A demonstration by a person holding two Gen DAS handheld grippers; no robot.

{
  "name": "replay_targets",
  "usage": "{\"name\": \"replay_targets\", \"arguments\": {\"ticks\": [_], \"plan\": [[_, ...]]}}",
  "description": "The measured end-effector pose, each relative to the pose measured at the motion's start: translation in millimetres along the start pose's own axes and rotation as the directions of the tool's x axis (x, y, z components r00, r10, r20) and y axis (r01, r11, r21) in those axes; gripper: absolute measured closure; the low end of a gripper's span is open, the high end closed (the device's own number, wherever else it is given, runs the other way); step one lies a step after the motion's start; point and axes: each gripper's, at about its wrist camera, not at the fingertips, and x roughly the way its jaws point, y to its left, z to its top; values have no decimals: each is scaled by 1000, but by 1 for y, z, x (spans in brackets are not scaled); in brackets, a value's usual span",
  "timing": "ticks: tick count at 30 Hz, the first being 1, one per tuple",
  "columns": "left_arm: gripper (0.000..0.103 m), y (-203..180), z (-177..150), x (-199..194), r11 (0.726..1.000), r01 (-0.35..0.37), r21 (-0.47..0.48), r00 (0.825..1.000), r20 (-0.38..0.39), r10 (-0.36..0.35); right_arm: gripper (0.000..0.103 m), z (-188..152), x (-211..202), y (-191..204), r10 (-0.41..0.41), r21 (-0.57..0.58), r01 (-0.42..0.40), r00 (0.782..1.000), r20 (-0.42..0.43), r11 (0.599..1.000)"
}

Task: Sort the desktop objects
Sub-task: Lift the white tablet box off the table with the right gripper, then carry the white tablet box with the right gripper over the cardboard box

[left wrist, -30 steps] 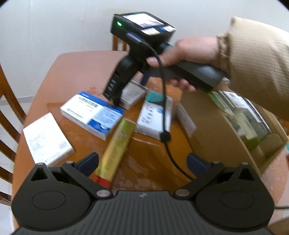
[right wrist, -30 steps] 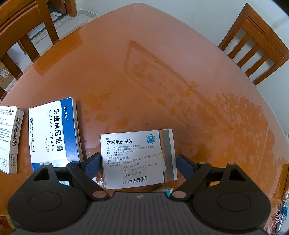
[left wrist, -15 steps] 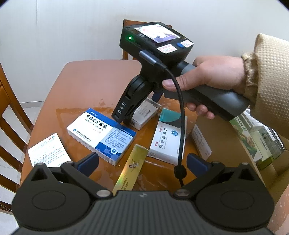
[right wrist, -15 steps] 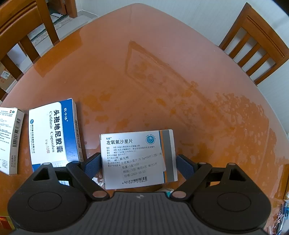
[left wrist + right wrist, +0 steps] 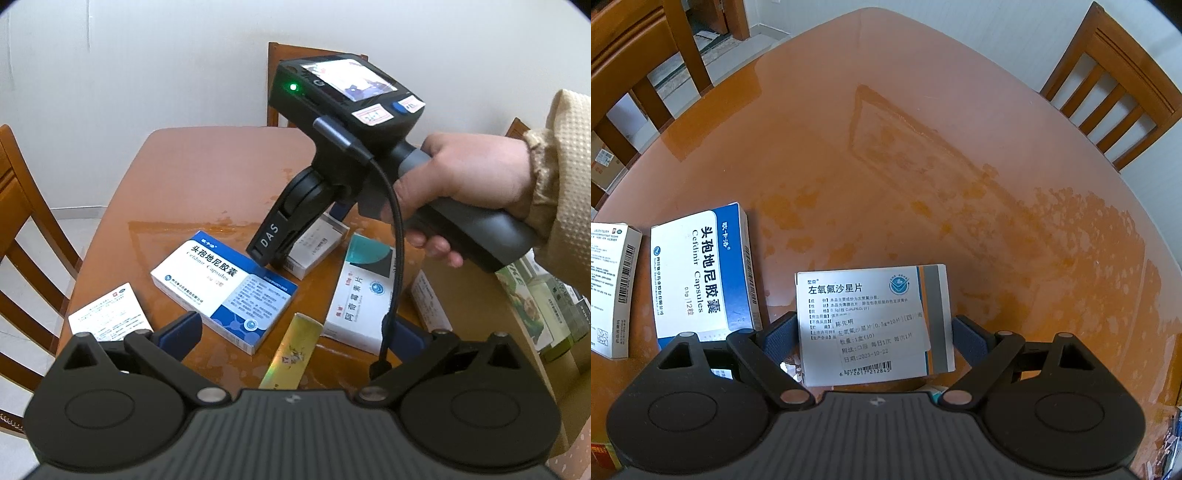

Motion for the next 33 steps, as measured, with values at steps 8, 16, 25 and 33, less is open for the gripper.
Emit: {"name": "replay_targets", "arguments": {"ticks": [8,16,25,33], "plan": [[0,0,-1,-4,1000,-6,-5,1000,7,6,12,-8,-8,2,9,25,-9,1000,10,1000],[0,3,3,-22,1000,19,-16,999,42,-19,12,-13,-41,-2,0,46,-3,998,65,999],[0,15,-3,-94,982,186,-19,971,156,-180,12,-25,-79,-20,-22,120,6,992,125,993],[0,22,-8,-112,994,102,-46,982,163,-93,12,-43,-101,-23,-24,152,-2,985,169,988]]}}
